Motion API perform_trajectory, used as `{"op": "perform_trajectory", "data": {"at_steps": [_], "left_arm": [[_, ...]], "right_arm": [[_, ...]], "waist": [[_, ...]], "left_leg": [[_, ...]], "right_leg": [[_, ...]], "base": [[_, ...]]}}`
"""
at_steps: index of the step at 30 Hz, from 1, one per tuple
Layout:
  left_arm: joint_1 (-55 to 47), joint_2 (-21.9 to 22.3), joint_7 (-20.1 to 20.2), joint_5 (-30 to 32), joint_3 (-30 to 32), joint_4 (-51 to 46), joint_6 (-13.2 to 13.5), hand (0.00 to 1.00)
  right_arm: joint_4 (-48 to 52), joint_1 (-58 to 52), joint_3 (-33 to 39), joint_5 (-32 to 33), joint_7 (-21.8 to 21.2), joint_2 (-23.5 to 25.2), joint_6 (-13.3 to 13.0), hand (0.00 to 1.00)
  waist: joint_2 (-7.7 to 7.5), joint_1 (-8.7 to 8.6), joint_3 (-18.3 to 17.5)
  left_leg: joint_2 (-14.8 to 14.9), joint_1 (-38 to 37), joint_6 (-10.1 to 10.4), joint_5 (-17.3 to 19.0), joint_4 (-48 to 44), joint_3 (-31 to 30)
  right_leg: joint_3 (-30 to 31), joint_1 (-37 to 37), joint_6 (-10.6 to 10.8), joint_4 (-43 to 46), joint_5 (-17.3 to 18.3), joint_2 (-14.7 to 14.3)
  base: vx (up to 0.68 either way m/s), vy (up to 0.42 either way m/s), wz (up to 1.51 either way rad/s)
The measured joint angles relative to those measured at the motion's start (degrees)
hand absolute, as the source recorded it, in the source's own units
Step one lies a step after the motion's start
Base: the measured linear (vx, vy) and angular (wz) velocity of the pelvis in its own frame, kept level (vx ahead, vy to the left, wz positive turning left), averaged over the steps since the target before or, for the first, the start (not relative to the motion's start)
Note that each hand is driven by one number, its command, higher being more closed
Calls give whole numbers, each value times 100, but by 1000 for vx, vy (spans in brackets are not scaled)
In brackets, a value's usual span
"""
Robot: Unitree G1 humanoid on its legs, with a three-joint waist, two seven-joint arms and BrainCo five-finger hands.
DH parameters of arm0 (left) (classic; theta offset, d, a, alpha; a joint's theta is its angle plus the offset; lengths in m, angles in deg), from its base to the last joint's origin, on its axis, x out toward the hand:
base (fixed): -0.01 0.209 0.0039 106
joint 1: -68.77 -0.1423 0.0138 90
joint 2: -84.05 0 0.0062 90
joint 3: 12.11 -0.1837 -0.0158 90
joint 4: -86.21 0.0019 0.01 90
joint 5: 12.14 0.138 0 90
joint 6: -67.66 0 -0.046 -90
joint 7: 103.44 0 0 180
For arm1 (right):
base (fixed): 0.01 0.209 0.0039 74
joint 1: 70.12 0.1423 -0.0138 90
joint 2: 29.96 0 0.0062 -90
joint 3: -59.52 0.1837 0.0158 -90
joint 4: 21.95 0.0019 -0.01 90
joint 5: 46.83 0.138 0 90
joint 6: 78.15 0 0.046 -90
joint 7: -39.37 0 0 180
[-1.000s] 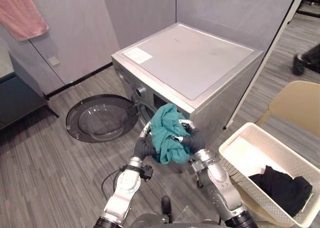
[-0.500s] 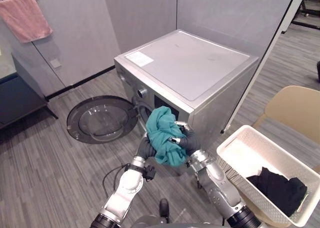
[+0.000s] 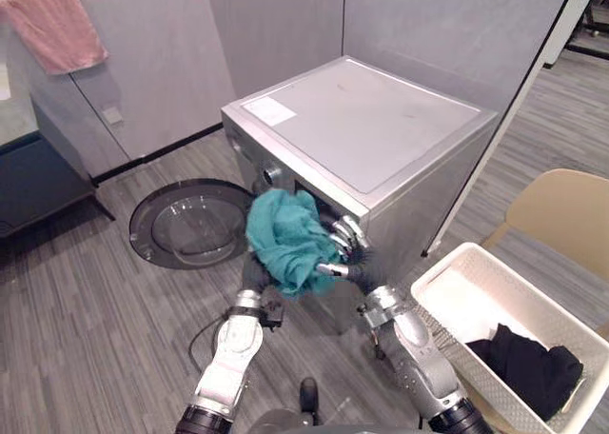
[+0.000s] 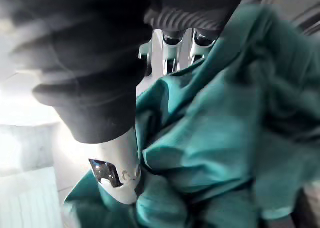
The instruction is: Pick up the laundry basket with both hands and put the clothes into the washing machine.
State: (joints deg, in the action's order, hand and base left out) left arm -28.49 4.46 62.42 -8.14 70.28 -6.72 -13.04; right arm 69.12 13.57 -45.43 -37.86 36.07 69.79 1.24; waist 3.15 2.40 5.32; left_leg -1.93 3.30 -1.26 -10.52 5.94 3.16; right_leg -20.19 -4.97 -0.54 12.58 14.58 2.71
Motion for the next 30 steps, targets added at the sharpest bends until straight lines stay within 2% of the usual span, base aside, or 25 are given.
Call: {"op": "perform_trajectory", "data": {"at_steps": [3, 7, 10, 14, 16, 19, 20, 21, 22, 24, 25, 26, 27, 28, 29, 30], "left_arm": [[-412, 96, 31, -1, 338, -105, 3, 100], [-852, 106, 51, -6, 679, -102, 2, 100], [-1064, 82, 155, -115, 841, -5, 2, 100], [-1090, 91, 326, -188, 836, 629, -14, 100], [-1081, 92, 414, -246, 835, 834, -31, 100], [-1028, 96, 427, -336, 832, 852, -67, 100], [-1009, 98, 428, -336, 832, 860, -74, 100], [-987, 112, 450, -336, 815, 908, -83, 100], [-888, 149, 530, -336, 786, 1040, -120, 100], [-793, 261, 561, -335, 768, 1229, -167, 100], [-806, 282, 587, -335, 755, 1259, -165, 100], [-749, 265, 643, -336, 750, 1338, -166, 100], [-686, 227, 658, -337, 750, 1434, -160, 100], [-665, 201, 657, -336, 758, 1504, -160, 100], [-690, 119, 659, -336, 774, 1574, -160, 100], [-719, 82, 673, -335, 768, 1607, -167, 100]], "right_arm": [[4, -491, 576, -630, 84, -111, 5, 0], [-84, -1040, 1110, -1007, 81, -236, 48, 0], [-928, -1157, 1341, -1260, 78, -327, 83, 0], [-2609, -924, 1504, -1688, 177, -336, 246, 0], [-3264, -771, 1634, -1819, 295, -271, 296, 0], [-3949, -484, 2000, -1907, 637, -174, 463, 0], [-4103, -399, 2110, -1928, 725, -152, 467, 0], [-4253, -325, 2226, -1934, 819, -143, 475, 0], [-4507, -210, 2331, -1933, 939, -139, 497, 0], [-4921, 70, 2360, -1933, 1091, -231, 681, 0], [-4928, 122, 2361, -1933, 1092, -242, 710, 0], [-4967, 167, 2361, -1933, 1091, -218, 738, 0], [-4964, 311, 2344, -1931, 1096, -120, 729, 0], [-4956, 390, 2341, -1931, 1097, -37, 711, 0], [-4942, 558, 2343, -1931, 1096, 101, 701, 0], [-4983, 659, 2323, -1929, 1096, 163, 701, 0]], "waist": [[-3, -7, 3], [-20, -10, 15], [-66, -6, 46], [-77, 10, 109], [-91, 11, 125], [-98, 18, 265], [-108, 16, 320], [-114, 7, 324], [-163, 2, 353], [-122, -43, 407], [-30, -63, 398], [10, -90, 420], [7, -125, 444], [-9, -123, 447], [-111, -91, 497], [-227, -107, 568]], "left_leg": [[1, 9, 1, 2, 0, -4], [14, 59, 2, 2, 0, -31], [18, 115, 2, 4, 0, -92], [-12, 259, 7, -2, -1, -205], [-50, 408, 30, -58, -4, -390], [-167, 710, 9, -107, -4, -752], [-179, 766, -117, -10, -4, -593], [-188, 848, -357, 172, -9, -175], [-162, 926, -563, 321, -71, 662], [139, 923, -636, 336, -414, 2411], [185, 821, -531, 342, -438, 2365], [145, 779, -540, 345, -444, 2239], [169, 758, -540, 345, -489, 1994], [161, 736, -540, 346, -505, 1940], [81, 616, -458, 489, -562, 1952], [3, 574, -456, 845, -800, 1974]], "right_leg": [[-4, -5, 0, -24, -1, -7], [-33, 9, -5, -81, -7, -35], [-100, 14, -1, -140, -4, -55], [-273, 34, 12, -190, 4, -60], [-471, 117, 13, -188, 9, -56], [-1100, 185, 61, -190, 81, -19], [-1327, 172, 72, -184, 103, 27], [-1607, 173, 74, -206, 102, 92], [-1947, 170, 75, -209, 103, 225], [-2382, 166, 82, 116, 107, 467], [-2423, 123, 104, 224, 122, 481], [-2437, 108, 116, 513, 119, 549], [-2385, 175, 250, 742, 201, 660], [-2368, 114, 357, 545, 265, 666], [-2365, -13, 457, 181, 7, 842], [-2235, -69, 684, 380, -24, 1079]], "base": [[0, 0, 0], [26, -28, 4], [35, -41, 11], [55, -43, 20], [54, -52, 48], [43, -62, 96], [29, -20, 100], [68, 13, 133], [138, 50, 139], [234, 123, 142], [273, 129, 121], [247, 65, 98], [207, 38, 87], [163, 32, 65], [114, 52, 36], [130, 62, 24]]}}
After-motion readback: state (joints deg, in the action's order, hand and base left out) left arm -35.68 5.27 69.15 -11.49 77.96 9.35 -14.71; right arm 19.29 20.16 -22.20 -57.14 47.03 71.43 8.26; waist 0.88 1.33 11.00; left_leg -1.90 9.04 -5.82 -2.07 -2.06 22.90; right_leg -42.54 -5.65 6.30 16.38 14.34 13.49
